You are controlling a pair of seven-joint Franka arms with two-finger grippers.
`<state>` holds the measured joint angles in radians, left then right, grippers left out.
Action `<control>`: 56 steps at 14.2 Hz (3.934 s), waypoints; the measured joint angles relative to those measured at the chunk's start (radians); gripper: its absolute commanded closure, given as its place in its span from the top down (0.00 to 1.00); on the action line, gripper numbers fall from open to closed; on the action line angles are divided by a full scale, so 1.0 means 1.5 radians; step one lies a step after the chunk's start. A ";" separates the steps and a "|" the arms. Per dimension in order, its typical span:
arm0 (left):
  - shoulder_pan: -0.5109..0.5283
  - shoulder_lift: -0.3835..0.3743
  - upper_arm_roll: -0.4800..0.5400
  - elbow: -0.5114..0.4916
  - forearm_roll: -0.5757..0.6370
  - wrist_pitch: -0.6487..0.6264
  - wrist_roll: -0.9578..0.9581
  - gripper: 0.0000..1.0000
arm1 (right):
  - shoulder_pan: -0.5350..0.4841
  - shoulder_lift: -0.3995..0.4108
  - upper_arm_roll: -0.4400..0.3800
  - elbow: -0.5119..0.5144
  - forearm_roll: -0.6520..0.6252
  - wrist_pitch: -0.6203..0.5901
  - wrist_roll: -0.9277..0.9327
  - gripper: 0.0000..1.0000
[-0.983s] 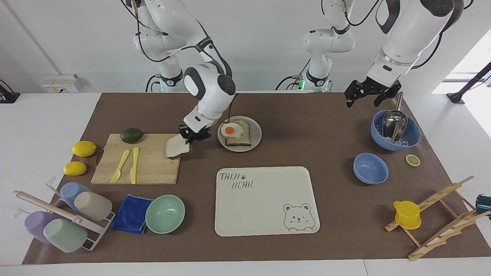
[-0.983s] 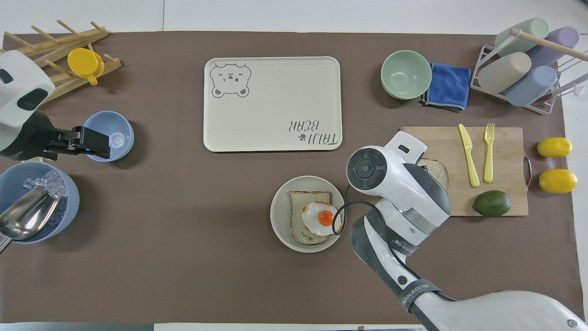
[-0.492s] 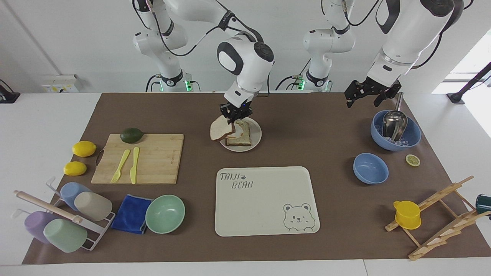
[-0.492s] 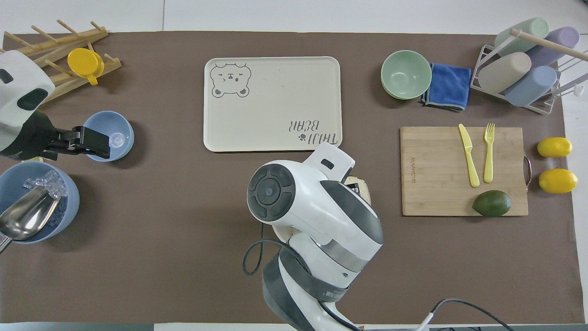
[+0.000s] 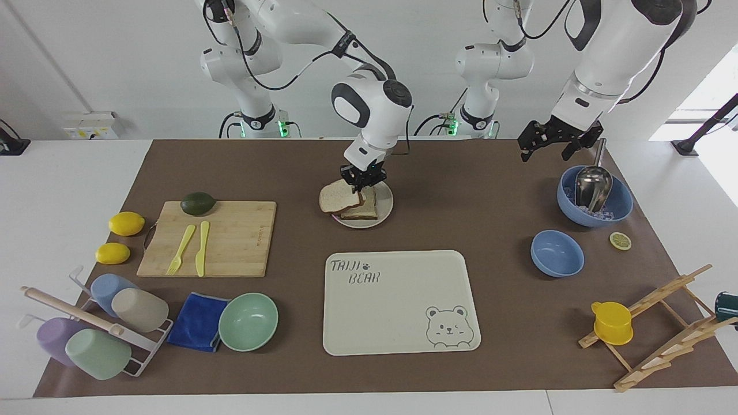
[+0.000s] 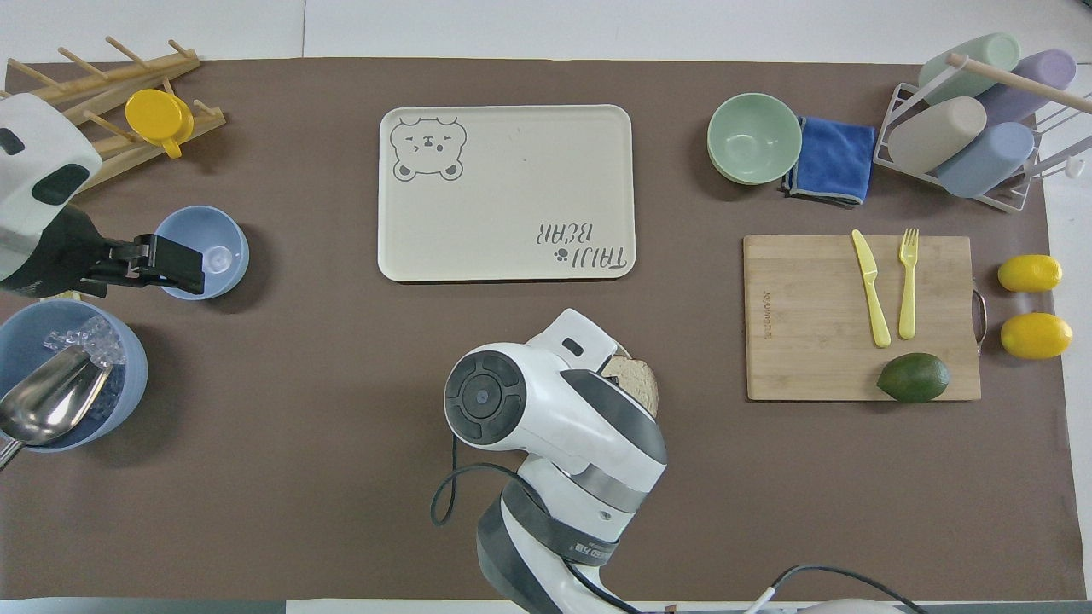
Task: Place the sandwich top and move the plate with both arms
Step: 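Carry the bread slice with the right gripper over the egg plate, then lower the bread onto the egg, open the right gripper and withdraw, then reach the left gripper to the rim of the white plate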
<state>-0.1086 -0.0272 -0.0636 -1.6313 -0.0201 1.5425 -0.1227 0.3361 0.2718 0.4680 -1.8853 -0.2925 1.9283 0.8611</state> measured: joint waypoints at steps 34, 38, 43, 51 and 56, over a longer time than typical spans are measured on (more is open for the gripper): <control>-0.050 -0.033 -0.016 -0.082 -0.002 0.068 -0.030 1.00 | -0.108 -0.150 -0.414 0.228 0.167 -0.364 -0.611 1.00; -0.113 -0.072 -0.019 -0.192 -0.004 0.121 -0.097 1.00 | -0.109 -0.153 -0.414 0.230 0.167 -0.364 -0.611 1.00; -0.189 -0.075 -0.020 -0.313 -0.068 0.283 -0.192 1.00 | -0.127 -0.170 -0.415 0.229 0.175 -0.377 -0.610 1.00; -0.287 0.043 -0.021 -0.370 -0.103 0.482 -0.266 0.96 | -0.150 -0.204 -0.415 0.157 0.195 -0.342 -0.610 1.00; -0.317 0.083 -0.021 -0.397 -0.119 0.554 -0.269 0.88 | -0.150 -0.204 -0.414 0.155 0.195 -0.325 -0.610 1.00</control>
<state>-0.5837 0.0978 -0.0951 -2.2271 -0.1979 2.3731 -0.5259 0.1115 -0.0346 -0.1533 -1.6520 -0.0001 1.4402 -0.0546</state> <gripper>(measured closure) 0.040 0.000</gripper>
